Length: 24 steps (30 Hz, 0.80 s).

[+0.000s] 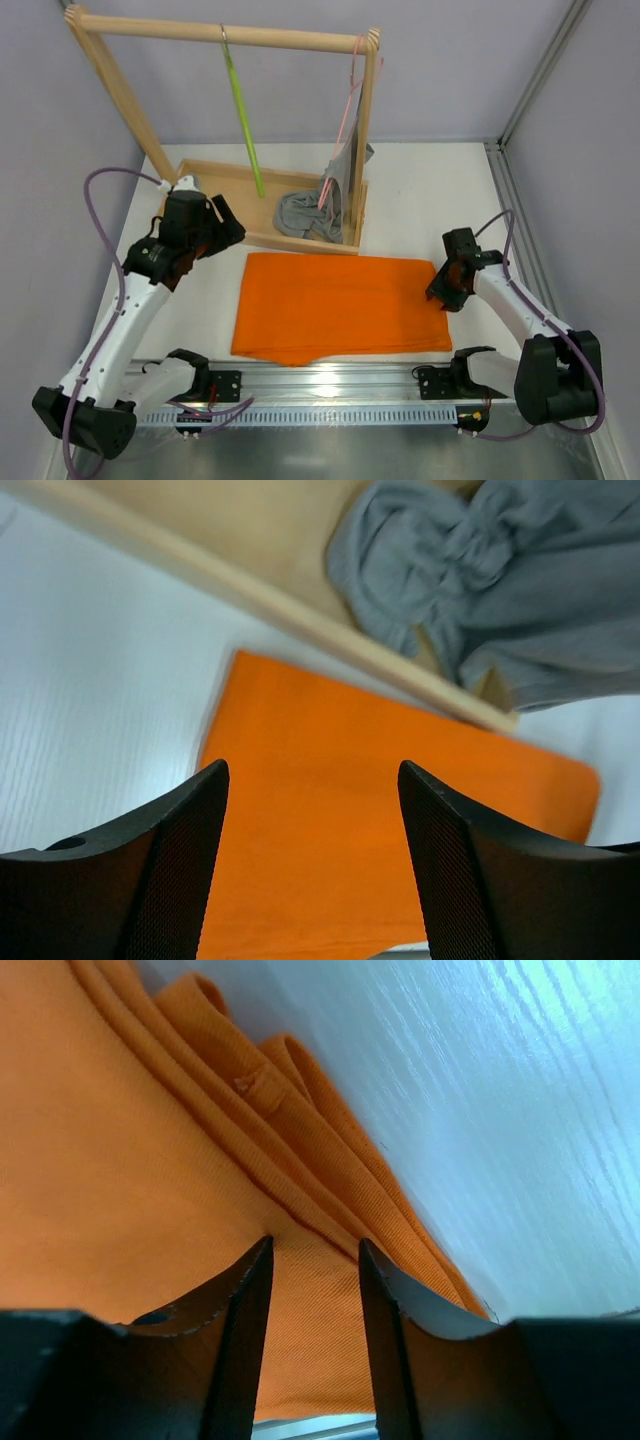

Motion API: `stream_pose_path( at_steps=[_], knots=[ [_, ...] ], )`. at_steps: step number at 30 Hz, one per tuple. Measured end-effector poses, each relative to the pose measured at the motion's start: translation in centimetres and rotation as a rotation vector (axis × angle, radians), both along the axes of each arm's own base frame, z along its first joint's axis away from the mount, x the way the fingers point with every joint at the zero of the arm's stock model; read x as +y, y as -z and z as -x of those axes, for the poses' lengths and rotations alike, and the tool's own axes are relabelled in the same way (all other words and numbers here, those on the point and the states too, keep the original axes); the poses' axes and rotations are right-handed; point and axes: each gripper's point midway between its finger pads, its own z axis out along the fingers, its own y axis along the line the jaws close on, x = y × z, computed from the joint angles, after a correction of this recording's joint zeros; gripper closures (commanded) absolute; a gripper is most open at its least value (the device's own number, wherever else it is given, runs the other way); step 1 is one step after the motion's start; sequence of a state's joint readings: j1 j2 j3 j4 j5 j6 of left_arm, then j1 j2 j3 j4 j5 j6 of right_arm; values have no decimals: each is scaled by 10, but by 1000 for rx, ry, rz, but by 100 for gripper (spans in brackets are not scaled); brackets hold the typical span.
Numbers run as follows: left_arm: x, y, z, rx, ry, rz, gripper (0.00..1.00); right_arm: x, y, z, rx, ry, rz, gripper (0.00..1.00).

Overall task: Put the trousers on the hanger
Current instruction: Grab a hanger with the left arm

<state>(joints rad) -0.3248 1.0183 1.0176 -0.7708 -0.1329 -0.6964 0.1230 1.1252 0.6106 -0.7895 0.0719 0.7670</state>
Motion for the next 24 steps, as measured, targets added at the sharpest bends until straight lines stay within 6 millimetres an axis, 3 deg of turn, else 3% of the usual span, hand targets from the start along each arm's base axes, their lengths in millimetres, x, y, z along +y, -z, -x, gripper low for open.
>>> stream_pose_path(
  at_steps=[3,5,9,12,16,18,21,24],
  knots=[
    [0,-68,-13,-161,-11,30,31,0,-23,-20,-31,-14,16,53],
    [5,-112,-18,-259,-28,33,30,4,-56,-44,-123,-58,10,50],
    [23,-177,-14,-439,-95,26,20,16,-123,-79,-332,-170,-13,44],
    [32,-214,-5,-544,-115,27,23,26,-148,-79,-418,-260,-48,32],
    [32,-280,-8,-688,-94,29,23,36,-155,-64,-471,-357,-88,25],
    [27,-313,-19,-747,-69,21,23,40,-155,-56,-479,-392,-107,24],
    [13,-334,-44,-794,-26,12,21,49,-158,-51,-499,-440,-149,23],
    [-3,-322,-69,-759,15,-12,22,55,-162,-46,-522,-475,-177,23]
  ],
)
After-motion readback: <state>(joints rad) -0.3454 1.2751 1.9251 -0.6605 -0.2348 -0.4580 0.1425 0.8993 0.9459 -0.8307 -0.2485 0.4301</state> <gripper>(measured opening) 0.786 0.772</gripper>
